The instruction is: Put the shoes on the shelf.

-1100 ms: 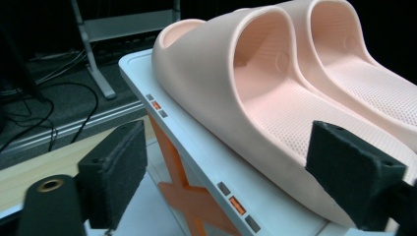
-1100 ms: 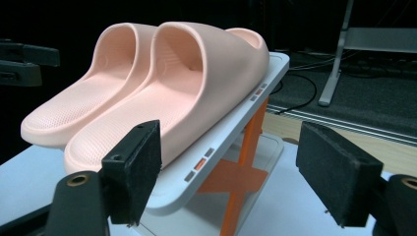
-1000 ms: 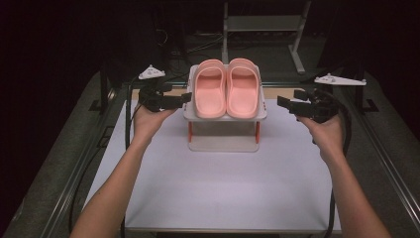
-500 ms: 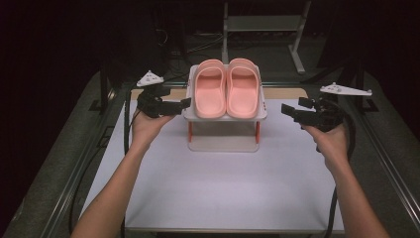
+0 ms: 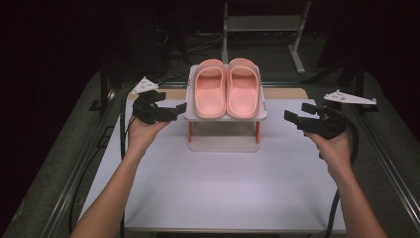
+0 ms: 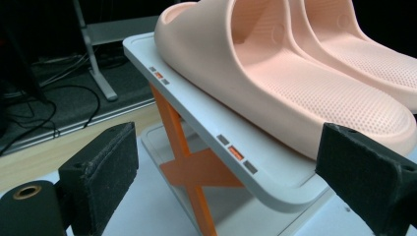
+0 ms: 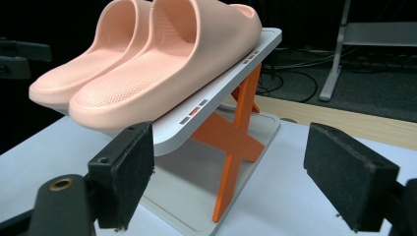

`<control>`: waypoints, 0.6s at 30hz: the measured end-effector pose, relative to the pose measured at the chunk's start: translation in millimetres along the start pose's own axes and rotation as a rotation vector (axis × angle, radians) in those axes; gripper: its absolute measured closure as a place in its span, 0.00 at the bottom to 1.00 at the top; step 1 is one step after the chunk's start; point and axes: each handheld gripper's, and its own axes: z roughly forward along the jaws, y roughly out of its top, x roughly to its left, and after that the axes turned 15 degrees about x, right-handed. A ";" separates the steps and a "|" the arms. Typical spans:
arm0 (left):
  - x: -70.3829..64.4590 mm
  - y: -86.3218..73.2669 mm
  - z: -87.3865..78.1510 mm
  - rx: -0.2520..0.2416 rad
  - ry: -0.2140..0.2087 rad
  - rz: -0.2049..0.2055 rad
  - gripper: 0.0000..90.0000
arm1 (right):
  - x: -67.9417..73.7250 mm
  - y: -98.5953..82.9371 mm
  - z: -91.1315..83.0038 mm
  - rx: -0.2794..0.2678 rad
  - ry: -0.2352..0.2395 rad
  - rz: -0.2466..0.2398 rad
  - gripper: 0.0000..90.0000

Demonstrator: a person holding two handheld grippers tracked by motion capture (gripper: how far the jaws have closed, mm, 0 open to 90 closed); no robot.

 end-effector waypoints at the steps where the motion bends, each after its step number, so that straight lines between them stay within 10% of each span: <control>1: 0.8 -2.6 -0.2 -0.004 -0.004 -0.004 0.09 | -0.3 -2.4 -1.1 -0.002 0.001 0.001 0.21; 18: -2.8 -14.5 -6.0 -0.017 -0.013 0.006 0.09 | -7.5 -22.8 -6.3 -0.003 0.005 0.024 0.19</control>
